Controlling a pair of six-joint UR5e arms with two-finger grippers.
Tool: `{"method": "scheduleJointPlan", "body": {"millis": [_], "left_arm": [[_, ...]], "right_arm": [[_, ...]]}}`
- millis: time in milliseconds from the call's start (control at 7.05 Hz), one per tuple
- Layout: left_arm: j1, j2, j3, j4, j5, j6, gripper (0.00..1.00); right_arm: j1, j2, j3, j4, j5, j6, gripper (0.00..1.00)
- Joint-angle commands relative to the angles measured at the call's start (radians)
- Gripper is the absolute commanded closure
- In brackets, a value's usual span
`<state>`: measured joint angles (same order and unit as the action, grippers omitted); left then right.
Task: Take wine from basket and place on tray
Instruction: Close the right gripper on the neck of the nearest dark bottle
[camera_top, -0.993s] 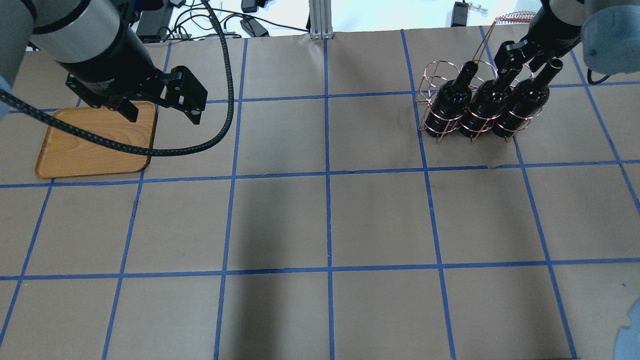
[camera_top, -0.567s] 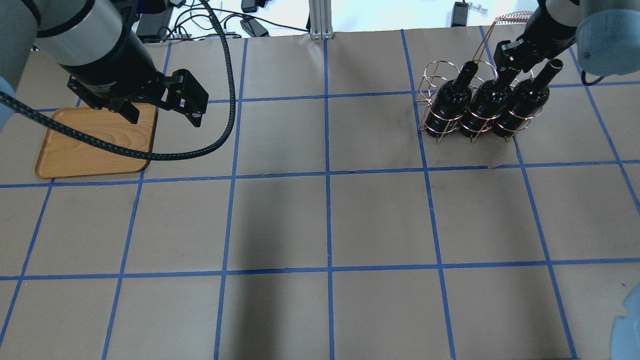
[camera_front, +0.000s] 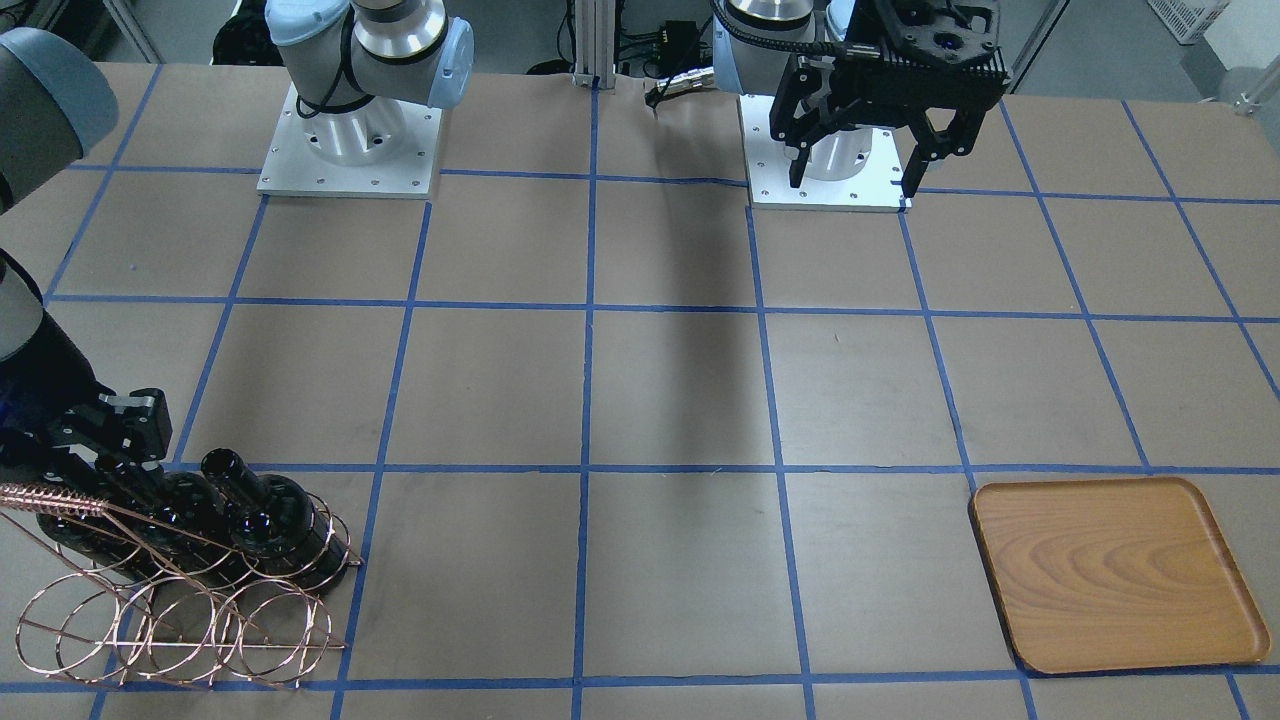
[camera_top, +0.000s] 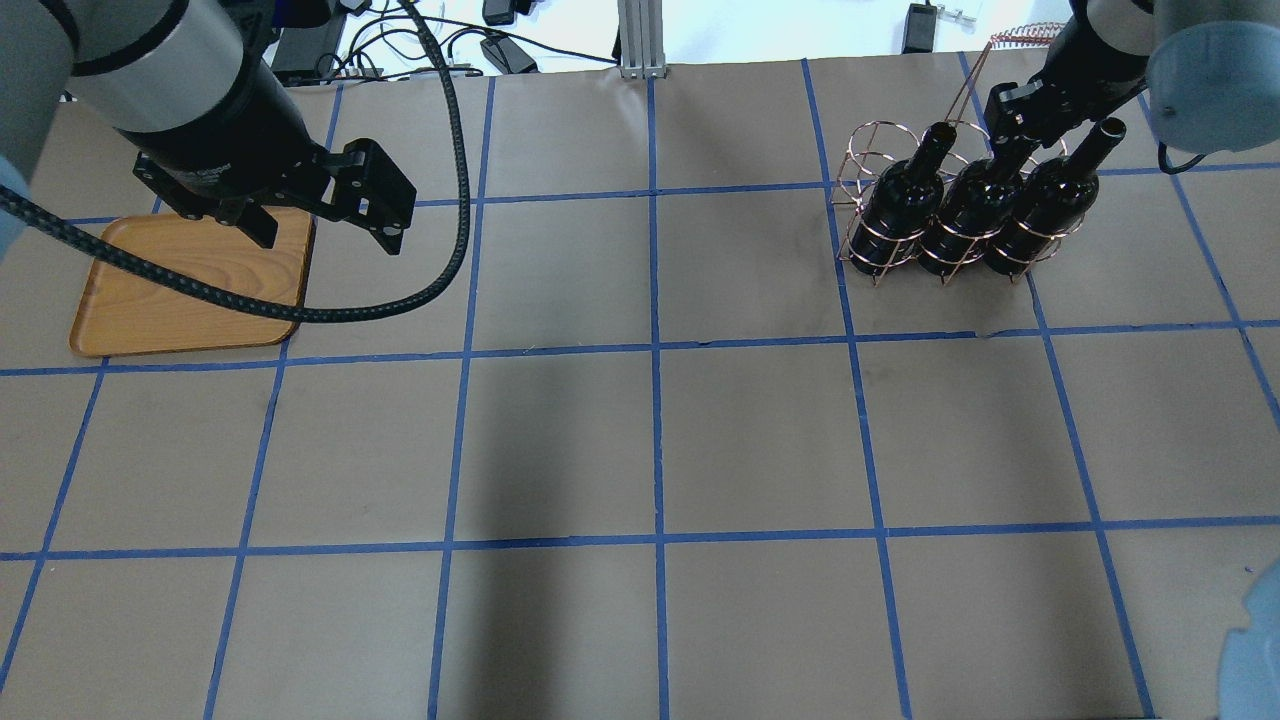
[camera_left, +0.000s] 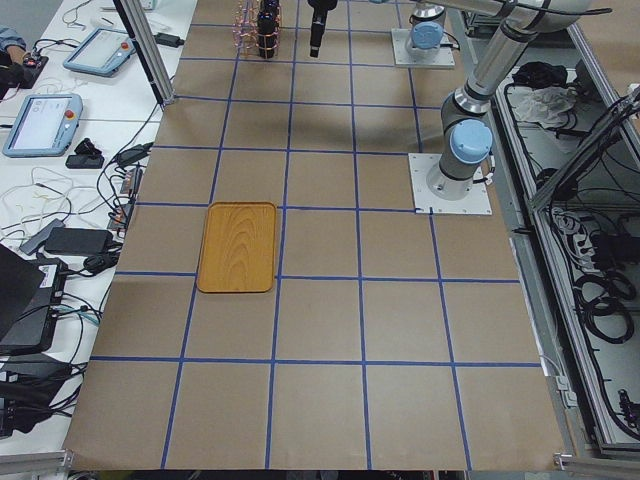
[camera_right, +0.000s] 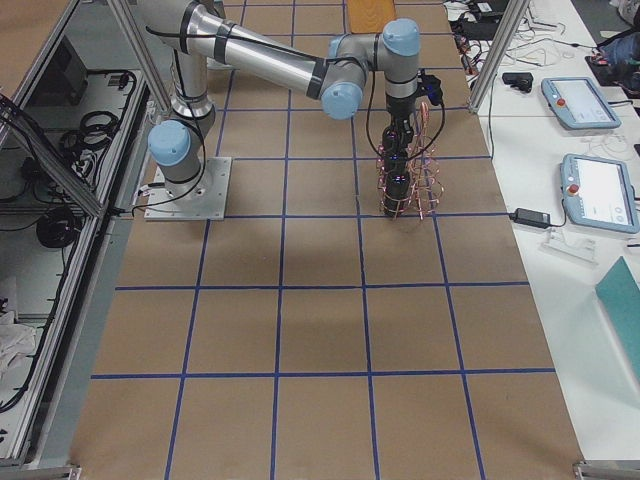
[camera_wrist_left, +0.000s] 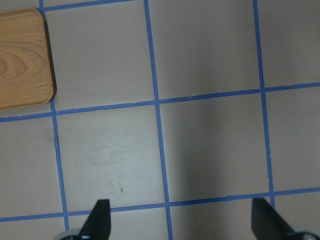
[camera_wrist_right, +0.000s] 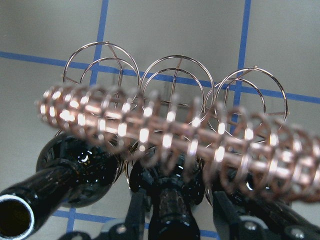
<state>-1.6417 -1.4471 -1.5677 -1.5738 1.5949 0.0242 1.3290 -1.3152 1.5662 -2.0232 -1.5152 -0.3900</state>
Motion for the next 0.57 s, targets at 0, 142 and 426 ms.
{"method": "scheduleJointPlan", "body": {"millis": [0, 142, 426], "left_arm": [[-0.001, -0.001, 0.0, 0.0, -0.003, -0.001, 0.0], [-0.001, -0.001, 0.0, 0.0, -0.001, -0.001, 0.0], [-0.001, -0.001, 0.0, 0.001, -0.003, -0.001, 0.0]], "right_arm": [[0.002, 0.001, 0.0, 0.001, 0.001, 0.0, 0.62], [0.002, 0.001, 0.0, 0.012, 0.0, 0.0, 0.85], [0.002, -0.002, -0.002, 0.029, -0.011, -0.009, 1.0]]}}
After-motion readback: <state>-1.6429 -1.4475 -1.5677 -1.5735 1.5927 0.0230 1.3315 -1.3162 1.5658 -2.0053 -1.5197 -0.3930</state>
